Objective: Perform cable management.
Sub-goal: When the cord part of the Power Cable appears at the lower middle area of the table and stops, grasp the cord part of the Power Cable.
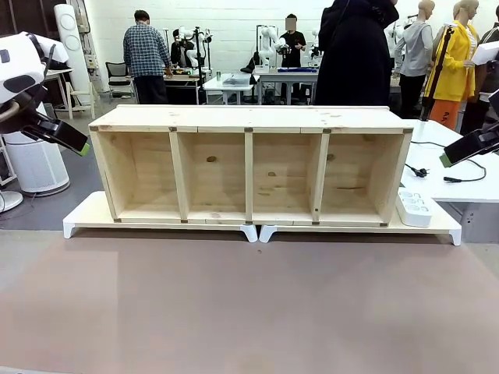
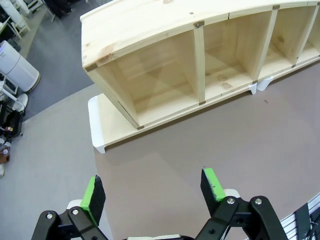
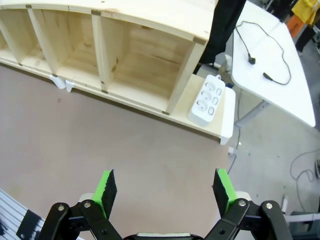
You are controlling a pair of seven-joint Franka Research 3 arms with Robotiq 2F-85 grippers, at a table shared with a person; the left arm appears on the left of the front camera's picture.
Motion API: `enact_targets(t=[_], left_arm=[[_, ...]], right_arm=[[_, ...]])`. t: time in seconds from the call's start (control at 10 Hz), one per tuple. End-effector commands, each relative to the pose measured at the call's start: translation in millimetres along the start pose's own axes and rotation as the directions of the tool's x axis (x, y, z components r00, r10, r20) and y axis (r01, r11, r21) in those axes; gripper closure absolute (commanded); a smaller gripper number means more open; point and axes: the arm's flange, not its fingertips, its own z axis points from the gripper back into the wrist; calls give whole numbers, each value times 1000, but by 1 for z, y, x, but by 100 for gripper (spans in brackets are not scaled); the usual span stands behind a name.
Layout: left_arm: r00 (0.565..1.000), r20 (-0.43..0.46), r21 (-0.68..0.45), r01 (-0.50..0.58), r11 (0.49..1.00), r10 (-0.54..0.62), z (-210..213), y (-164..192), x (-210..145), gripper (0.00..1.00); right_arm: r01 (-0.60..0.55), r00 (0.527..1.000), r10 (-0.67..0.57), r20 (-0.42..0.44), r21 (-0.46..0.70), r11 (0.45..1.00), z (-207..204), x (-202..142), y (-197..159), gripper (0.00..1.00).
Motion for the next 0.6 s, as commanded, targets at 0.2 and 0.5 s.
enact_targets(t=[0.2, 0.5], left_arm=[[1000, 10, 3, 1, 1000, -1, -3, 0, 2, 0], [1000, 10, 3, 1, 1000, -1, -3, 0, 2, 0]], right_arm=[[1, 1000, -1, -3, 0, 1000, -3, 0, 0, 0], [1, 1000, -1, -3, 0, 1000, -3, 0, 0, 0]])
